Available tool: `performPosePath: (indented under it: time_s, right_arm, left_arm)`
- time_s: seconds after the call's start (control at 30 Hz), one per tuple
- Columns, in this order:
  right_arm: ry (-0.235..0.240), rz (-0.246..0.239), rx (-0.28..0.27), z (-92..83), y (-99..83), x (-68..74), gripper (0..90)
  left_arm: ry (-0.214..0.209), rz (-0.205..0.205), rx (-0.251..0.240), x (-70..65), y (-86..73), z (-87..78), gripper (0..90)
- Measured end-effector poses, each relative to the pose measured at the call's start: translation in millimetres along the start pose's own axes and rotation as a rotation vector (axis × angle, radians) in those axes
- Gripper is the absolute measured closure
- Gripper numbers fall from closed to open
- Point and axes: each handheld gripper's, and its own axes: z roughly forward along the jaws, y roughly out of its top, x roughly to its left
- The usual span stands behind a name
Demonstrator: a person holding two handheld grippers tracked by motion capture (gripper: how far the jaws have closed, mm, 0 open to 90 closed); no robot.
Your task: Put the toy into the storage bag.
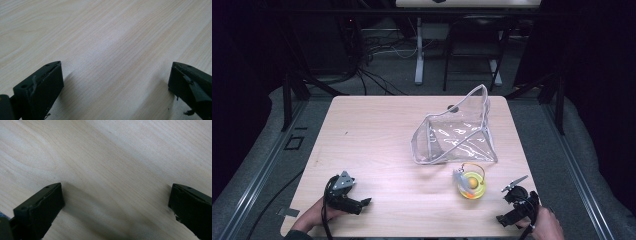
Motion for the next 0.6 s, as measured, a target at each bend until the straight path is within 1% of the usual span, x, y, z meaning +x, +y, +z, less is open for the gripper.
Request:
performPosePath:
  time_s: [0.1,0.2,0.23,0.27,0.3,0.33,0.37,0.4,0.5,0.6]
  right_arm:
    - [0.000,-0.001,0.005,-0.4,0.2,-0.1,0.0]
    - [-0.004,-0.007,-0.004,-0.9,-1.7,-0.4,0.0]
    - [-0.006,-0.003,-0.011,-0.8,-2.6,-0.2,0.0]
    - [0.006,0.028,-0.049,1.5,-4.2,1.6,0.0]
    - [0.006,0.028,-0.049,1.5,-4.2,1.6,0.0]
    - [-0.007,-0.004,-0.007,-0.9,-2.5,-0.3,0.0]
    - [-0.005,-0.008,0.001,-1.1,-1.8,-0.5,0.0]
    - [-0.006,-0.005,-0.001,-0.9,-1.7,-0.3,0.0]
    - [-0.004,-0.005,-0.003,-1.1,-2.2,-0.3,0.0]
    - [-0.003,0.005,-0.024,0.6,-1.4,-2.1,0.0]
  left_arm:
    - [-0.001,-0.004,-0.001,-0.2,0.0,0.2,0.0]
    - [0.003,-0.005,0.004,0.4,1.3,0.9,0.0]
    - [0.003,-0.010,0.005,0.3,1.5,1.2,0.0]
    - [0.004,-0.006,0.007,0.6,1.7,1.1,0.0]
    - [0.004,-0.006,0.007,0.6,1.7,1.1,0.0]
    - [0.005,-0.007,0.006,0.4,1.5,1.0,0.0]
    - [0.005,-0.006,0.006,0.6,1.3,0.8,0.0]
    - [0.008,-0.012,0.003,0.2,0.8,0.6,0.0]
    - [0.010,-0.013,0.003,0.2,0.7,0.5,0.0]
    - [0.009,-0.015,0.003,0.2,0.8,0.6,0.0]
